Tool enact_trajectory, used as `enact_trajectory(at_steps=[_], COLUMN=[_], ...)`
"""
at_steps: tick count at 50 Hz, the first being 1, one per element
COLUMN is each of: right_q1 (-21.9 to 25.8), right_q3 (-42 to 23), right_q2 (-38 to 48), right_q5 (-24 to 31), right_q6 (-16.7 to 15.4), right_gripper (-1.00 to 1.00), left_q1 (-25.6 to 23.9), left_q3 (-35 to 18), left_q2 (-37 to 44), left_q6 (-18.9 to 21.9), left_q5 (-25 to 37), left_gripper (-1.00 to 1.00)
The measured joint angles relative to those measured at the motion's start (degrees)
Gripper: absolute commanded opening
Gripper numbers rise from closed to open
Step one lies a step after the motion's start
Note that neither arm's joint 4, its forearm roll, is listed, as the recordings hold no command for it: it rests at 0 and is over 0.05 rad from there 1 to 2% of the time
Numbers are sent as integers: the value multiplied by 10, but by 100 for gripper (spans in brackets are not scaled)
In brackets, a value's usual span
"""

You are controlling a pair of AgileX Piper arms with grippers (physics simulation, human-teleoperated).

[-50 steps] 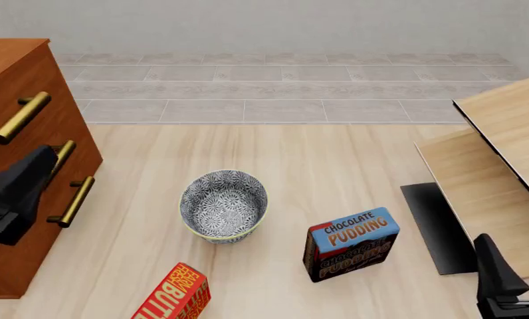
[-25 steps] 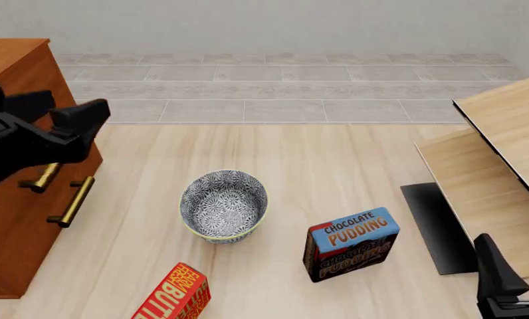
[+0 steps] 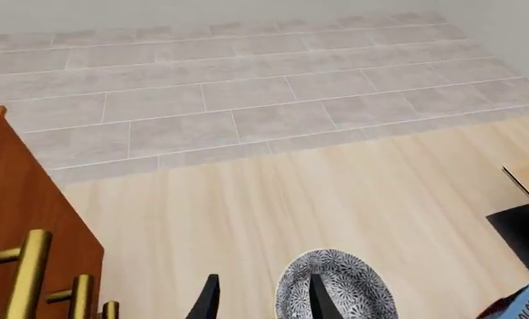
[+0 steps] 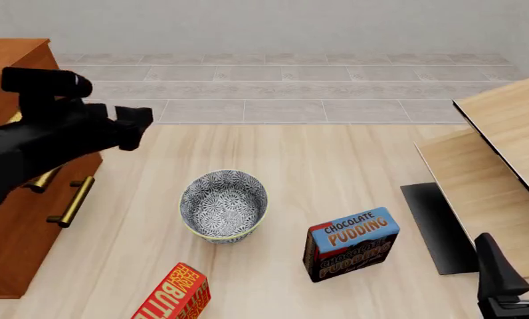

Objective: Close the top drawer of the cabinet and put the bowl on top of it.

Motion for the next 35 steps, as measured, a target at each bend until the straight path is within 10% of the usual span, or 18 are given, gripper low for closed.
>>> enact_trajectory(at_steps=[35], right_q1=[-5], right_q3=[-1], right_q2=[0], right_q5=[-4], right_q6=[8], right_gripper=[100], left_q1=[8], left_q3=[-24], left_q2=[146], left_q6=[-30], left_q5=[-27], left_gripper=[100])
